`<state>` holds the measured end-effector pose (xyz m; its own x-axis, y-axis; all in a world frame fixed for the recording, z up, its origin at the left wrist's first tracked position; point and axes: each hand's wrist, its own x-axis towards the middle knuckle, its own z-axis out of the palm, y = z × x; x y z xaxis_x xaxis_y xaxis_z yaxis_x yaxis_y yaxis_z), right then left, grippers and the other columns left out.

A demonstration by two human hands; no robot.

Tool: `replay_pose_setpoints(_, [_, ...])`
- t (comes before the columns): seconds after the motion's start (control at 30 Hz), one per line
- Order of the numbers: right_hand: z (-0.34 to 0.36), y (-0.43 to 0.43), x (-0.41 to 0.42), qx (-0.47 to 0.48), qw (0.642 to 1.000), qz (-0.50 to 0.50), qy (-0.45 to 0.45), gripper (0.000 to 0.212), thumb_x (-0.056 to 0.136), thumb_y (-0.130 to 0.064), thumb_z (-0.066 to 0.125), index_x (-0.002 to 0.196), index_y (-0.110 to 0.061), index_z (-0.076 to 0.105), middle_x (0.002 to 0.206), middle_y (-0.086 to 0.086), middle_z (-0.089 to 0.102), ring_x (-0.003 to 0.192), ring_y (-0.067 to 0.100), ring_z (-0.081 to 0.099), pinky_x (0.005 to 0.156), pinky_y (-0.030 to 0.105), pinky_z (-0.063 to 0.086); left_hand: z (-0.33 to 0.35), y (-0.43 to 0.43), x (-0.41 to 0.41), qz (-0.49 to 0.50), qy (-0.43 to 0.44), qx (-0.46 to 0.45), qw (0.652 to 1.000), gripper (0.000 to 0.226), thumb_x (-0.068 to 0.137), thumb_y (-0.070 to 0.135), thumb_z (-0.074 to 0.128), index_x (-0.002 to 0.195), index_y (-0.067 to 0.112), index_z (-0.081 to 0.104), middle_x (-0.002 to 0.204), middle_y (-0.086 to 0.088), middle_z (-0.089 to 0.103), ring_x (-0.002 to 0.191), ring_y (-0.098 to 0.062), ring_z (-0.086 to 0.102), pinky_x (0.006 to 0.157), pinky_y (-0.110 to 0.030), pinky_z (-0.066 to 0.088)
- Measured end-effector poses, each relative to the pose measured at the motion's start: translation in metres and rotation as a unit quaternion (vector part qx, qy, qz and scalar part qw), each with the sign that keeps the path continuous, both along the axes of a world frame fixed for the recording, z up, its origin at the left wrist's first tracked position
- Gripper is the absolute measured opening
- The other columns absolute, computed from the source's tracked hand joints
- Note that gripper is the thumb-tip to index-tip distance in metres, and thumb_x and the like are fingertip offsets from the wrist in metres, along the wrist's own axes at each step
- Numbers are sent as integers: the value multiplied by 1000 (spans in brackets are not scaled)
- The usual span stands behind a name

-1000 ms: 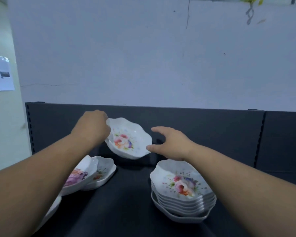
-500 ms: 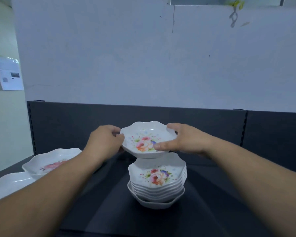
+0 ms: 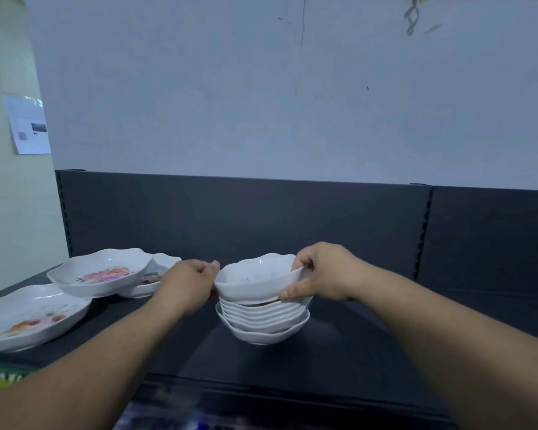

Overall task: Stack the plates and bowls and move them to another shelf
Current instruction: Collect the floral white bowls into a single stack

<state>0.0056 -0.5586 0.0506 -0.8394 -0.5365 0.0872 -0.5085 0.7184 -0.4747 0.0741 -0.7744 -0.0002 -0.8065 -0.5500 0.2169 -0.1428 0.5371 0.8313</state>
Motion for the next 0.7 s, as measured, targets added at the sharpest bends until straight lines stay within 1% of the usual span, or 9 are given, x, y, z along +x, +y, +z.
replay_pose_setpoints(0.07, [-4,0,2,-7,1000,-2,0,44,64,-49,86,96,-27,66,101,-10,61,93,11,58,73,23,46,-1,2,3,11,1,-3,1000,43,96,42,42,83,12,71,83,-1,74,88,-21,67,87,-34,50])
replay_pose_setpoints(0.1, [-5,0,3,-10,1000,-3,1,44,65,-47,87,99,-26,67,104,-9,62,95,12,59,76,24,48,-2,4,5,16,1,-10,1000,47,96,45,40,84,11,70,84,-1,73,88,-22,67,88,-35,50])
replay_pose_setpoints(0.23, [-7,4,9,-19,1000,-15,10,43,68,-37,87,105,-29,67,107,-9,59,93,12,59,81,27,52,-1,15,14,23,-10,-28,999,54,96,52,33,89,12,68,86,-1,71,90,-20,65,79,-33,44])
replay_pose_setpoints(0.33, [-6,7,10,-13,1000,-16,24,41,69,-31,87,105,-28,67,103,-7,60,90,14,60,80,29,54,-1,22,19,25,-8,-31,999,56,95,55,33,87,10,66,86,-4,71,89,-21,64,84,-35,47])
replay_pose_setpoints(0.4, [-6,9,11,-15,999,-16,29,43,69,-29,87,107,-28,67,108,-5,61,94,16,61,81,30,55,0,25,21,29,-5,-41,999,58,95,54,33,88,7,65,85,-6,71,88,-22,65,83,-35,47])
replay_pose_setpoints(0.47, [-5,10,12,-13,999,-19,37,49,70,-29,86,114,-30,65,116,-4,59,99,15,59,85,30,53,0,28,23,28,-1,-42,999,56,95,54,34,88,8,65,86,-5,71,87,-22,66,84,-35,47])
replay_pose_setpoints(0.53, [-4,12,12,-15,999,-24,42,56,70,-30,86,121,-30,62,119,-4,57,102,16,58,87,29,51,-1,31,26,30,8,-46,998,52,95,54,34,87,13,65,85,-1,70,88,-21,66,84,-35,48])
replay_pose_setpoints(0.63, [1,15,17,-13,998,-28,60,60,71,-32,83,126,-31,59,109,-9,52,99,14,55,86,28,50,-2,32,34,40,26,-56,997,45,96,51,33,91,16,62,89,4,67,91,-21,65,88,-35,47])
replay_pose_setpoints(0.7, [5,13,20,-21,997,-30,72,59,70,-36,83,124,-32,59,110,-12,50,102,12,52,88,32,52,-3,32,39,44,35,-60,997,38,97,49,33,94,21,58,89,6,65,92,-22,66,90,-35,46])
